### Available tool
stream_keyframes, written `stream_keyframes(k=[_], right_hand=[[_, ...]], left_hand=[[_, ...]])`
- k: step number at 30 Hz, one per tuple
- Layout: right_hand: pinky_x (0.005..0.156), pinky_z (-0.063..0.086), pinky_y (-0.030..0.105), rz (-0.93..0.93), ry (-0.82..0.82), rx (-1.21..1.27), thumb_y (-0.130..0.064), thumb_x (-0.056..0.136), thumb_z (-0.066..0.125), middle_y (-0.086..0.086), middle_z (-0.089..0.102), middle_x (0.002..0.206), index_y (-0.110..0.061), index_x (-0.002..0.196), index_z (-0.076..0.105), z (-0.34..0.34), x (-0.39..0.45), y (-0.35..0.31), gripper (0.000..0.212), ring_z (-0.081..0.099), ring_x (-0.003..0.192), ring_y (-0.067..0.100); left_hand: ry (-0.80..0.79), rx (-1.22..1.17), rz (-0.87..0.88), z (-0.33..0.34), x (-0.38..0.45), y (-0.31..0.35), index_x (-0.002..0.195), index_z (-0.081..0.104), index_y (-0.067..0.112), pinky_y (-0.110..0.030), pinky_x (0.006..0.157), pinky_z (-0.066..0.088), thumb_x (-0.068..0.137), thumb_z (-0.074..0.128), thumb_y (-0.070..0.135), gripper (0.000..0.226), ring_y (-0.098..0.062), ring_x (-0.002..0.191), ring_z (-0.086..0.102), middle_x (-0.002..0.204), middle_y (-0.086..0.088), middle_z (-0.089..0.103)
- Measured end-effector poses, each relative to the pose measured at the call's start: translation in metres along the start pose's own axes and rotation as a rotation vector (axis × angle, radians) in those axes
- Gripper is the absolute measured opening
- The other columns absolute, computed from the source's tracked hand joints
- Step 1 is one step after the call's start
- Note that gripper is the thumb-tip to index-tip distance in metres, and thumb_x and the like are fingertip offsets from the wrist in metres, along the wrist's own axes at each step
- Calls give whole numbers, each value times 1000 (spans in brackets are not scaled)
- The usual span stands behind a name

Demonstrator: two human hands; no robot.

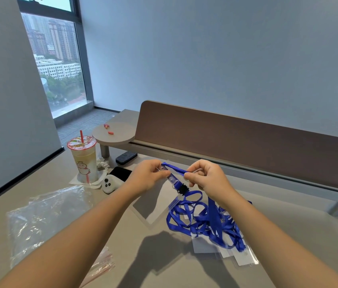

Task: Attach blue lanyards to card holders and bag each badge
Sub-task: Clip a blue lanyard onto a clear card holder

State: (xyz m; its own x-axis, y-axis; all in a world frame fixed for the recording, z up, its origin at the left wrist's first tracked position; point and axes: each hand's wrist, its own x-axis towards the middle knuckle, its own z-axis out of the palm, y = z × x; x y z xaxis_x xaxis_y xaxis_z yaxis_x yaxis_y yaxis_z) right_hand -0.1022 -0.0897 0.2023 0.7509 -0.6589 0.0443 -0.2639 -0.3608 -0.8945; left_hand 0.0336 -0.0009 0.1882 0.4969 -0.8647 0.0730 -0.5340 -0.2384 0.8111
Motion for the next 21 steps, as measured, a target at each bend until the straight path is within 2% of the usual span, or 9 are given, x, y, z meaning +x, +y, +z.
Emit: stream_keyframes(k=[2, 5, 8, 12, 18, 21], right_hand=[[43, 38, 7, -8, -8, 14, -12, 85, 58, -1, 58, 62, -22, 75, 54, -1, 0, -1, 15, 51, 46, 0], [45, 38, 10, -13, 2, 37, -12, 87, 56, -2, 56, 63, -23, 74, 56, 0, 0, -1, 16, 48, 53, 5], [42, 37, 9, 13, 48, 81, -11, 88, 54, 1, 53, 61, -21, 73, 56, -3, 0, -1, 18, 43, 52, 8], [40, 37, 10, 37, 107, 118, -11, 87, 55, 3, 51, 60, -18, 72, 51, -5, 0, 0, 17, 43, 51, 10], [58, 45, 22, -82, 193, 81, -10, 84, 58, -1, 55, 64, -20, 67, 52, 4, 1, -1, 21, 50, 60, 10], [67, 51, 29, -122, 200, 71, -8, 82, 61, 1, 59, 69, -21, 67, 55, 6, 1, 1, 21, 58, 71, 19]], left_hand=[[14, -45, -7, -2, 0, 0, 68, 50, 20, -19, 57, 35, 88, 53, 17, 20, -8, 59, 41, 65, 2, 50], [57, -153, -51, -7, 0, -1, 70, 51, 12, -18, 49, 31, 89, 53, 19, 20, -9, 52, 38, 59, 0, 46], [52, -236, -101, -12, 1, -1, 73, 52, 6, -20, 48, 31, 88, 53, 21, 21, -11, 50, 38, 58, -2, 47], [63, -269, -126, -14, 0, -1, 67, 49, 10, -21, 47, 32, 88, 53, 22, 25, -13, 51, 40, 59, -4, 49], [130, -322, -142, -15, 2, -2, 64, 47, 13, -22, 51, 30, 90, 50, 24, 28, -13, 54, 37, 59, -3, 45], [158, -342, -178, -15, 4, -4, 65, 48, 13, -23, 52, 31, 90, 49, 25, 29, -14, 54, 37, 60, -4, 45]])
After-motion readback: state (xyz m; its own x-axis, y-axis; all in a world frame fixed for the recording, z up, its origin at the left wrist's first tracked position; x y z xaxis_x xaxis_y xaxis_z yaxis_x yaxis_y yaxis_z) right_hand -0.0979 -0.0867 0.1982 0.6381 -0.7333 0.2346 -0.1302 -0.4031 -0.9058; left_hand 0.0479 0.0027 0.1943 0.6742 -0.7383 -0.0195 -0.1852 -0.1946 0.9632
